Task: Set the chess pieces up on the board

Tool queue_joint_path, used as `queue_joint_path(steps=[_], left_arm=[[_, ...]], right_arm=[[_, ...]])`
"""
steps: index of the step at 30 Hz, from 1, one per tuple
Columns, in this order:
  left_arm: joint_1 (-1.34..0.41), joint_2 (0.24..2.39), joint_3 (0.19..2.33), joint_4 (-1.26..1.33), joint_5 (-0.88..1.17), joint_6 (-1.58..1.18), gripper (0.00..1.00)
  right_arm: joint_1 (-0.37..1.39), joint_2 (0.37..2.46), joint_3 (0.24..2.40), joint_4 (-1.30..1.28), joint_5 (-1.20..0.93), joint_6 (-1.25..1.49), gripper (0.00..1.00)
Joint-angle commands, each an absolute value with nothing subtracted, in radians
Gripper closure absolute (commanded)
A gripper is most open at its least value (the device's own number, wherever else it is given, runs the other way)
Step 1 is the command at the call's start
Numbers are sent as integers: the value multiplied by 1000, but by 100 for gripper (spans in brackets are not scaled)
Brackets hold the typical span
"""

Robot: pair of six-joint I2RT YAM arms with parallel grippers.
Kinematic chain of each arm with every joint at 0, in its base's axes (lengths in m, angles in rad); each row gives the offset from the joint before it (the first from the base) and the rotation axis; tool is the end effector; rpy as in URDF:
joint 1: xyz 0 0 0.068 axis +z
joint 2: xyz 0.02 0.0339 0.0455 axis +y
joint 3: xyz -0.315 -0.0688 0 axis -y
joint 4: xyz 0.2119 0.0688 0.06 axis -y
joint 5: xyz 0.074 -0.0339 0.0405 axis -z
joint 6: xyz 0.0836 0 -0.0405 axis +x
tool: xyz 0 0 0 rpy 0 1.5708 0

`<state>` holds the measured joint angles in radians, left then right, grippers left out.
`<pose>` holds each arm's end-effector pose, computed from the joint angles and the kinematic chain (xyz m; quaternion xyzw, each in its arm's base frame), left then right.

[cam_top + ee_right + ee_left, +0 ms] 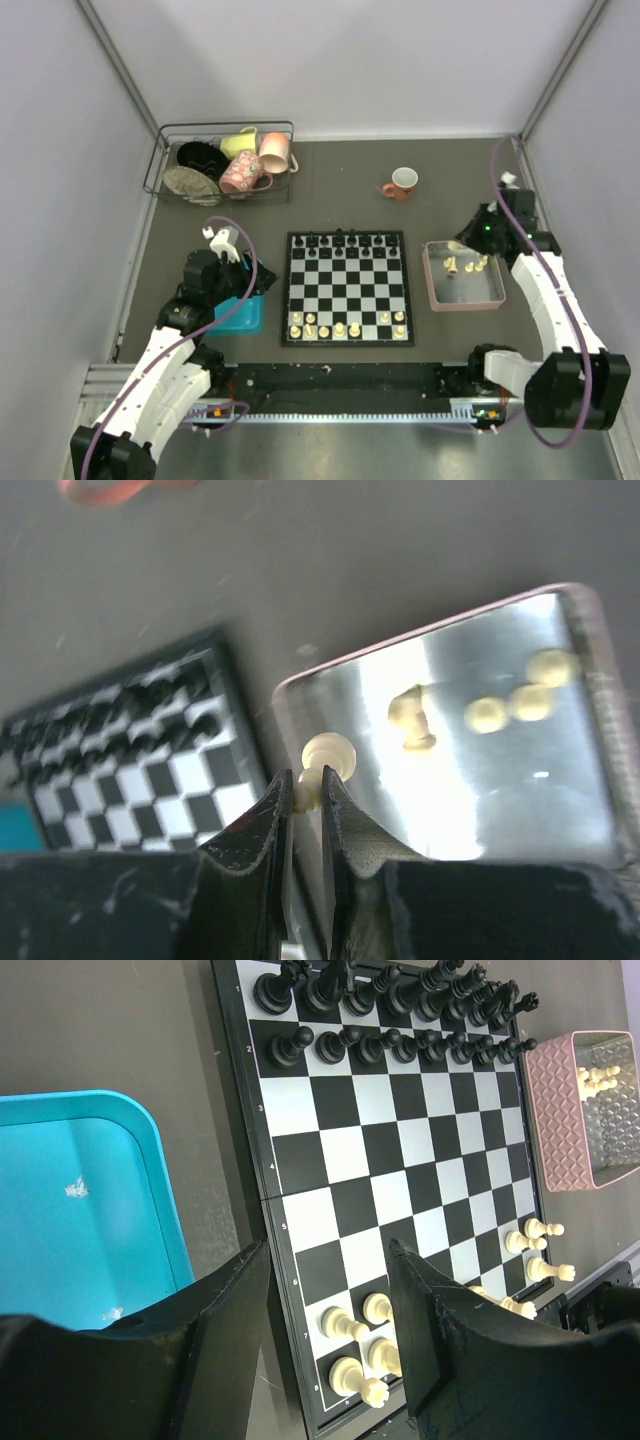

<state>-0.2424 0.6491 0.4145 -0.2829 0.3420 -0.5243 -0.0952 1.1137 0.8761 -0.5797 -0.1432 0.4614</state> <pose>0.1116 -0.0565 0.2374 -0.0350 0.8555 -0.3217 0.4043 0.2085 -0.0079 0.2903 0.2295 0.8990 0.1322 0.3487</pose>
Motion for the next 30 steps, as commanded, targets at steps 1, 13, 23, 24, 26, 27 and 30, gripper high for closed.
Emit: queue_joint_path(steps=[1,13,23,24,26,27,30], left_arm=[[-238,646,407,-229,353,-511,44],[-238,643,407,-229,357,-512,44],[-238,641,407,-233,359,-512,44],[-238,640,408,-236,359,-512,45],[-238,638,408,-236,359,-514,44],[-239,638,408,-238,356,-514,45],[-238,637,408,-239,356,-514,44]], right_arm=[[121,1017,962,-666,-155,468,100],[664,968,988,-819,-83,554,100],[848,960,838,-789,-43,669,100],[857,960,825,-776,-44,676,100],[889,969,801,-739,-48,701,100],[900,973,795,-730,-45,709,100],[936,995,782,-687,-29,733,100]])
